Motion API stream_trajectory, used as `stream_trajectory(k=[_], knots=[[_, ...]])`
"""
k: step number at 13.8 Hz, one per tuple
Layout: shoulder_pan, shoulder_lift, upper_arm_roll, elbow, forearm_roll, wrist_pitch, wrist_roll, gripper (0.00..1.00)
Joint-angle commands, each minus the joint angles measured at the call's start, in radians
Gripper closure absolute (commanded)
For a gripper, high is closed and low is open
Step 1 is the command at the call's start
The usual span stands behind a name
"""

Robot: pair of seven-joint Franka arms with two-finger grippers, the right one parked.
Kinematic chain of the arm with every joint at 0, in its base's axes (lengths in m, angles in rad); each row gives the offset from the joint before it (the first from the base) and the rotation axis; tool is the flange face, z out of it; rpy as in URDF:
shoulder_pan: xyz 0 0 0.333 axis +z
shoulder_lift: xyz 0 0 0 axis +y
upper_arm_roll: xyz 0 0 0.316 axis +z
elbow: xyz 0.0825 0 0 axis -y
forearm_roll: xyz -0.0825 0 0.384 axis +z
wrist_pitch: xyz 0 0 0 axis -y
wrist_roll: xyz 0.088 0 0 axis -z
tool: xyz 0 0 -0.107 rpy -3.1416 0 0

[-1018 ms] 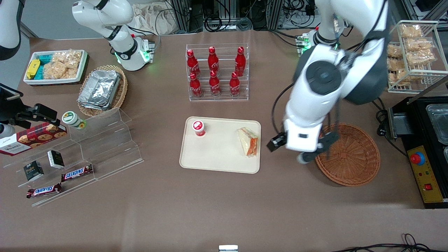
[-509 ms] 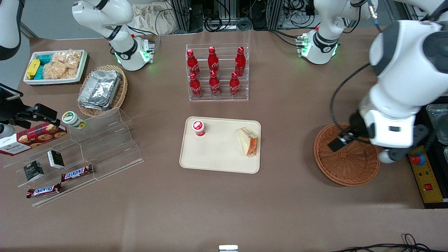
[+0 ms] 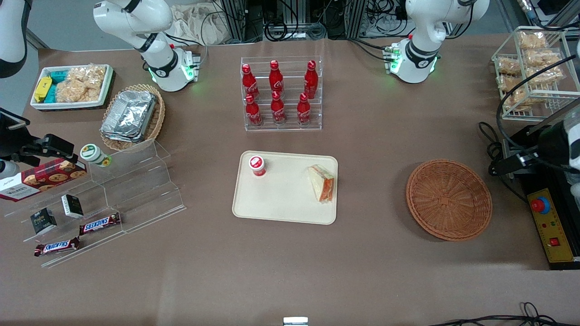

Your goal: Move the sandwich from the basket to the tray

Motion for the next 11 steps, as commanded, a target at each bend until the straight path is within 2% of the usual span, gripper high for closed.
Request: stream_trajectory(k=[1,4,9,10,11], knots=[[0.034,-0.12,-0.018,-0.144,-0.007,0.001,0.138,0.0],[0.054,-0.216,-0.017,-0.27,-0.004,0.016,0.243,0.0],[0.052,-0.279,-0.012,-0.33,0.014,0.03,0.243,0.0],[0.052,-0.28,-0.012,-0.327,0.026,0.024,0.246,0.0],[0.046,-0.274,-0.018,-0.318,0.069,0.02,0.244,0.0]])
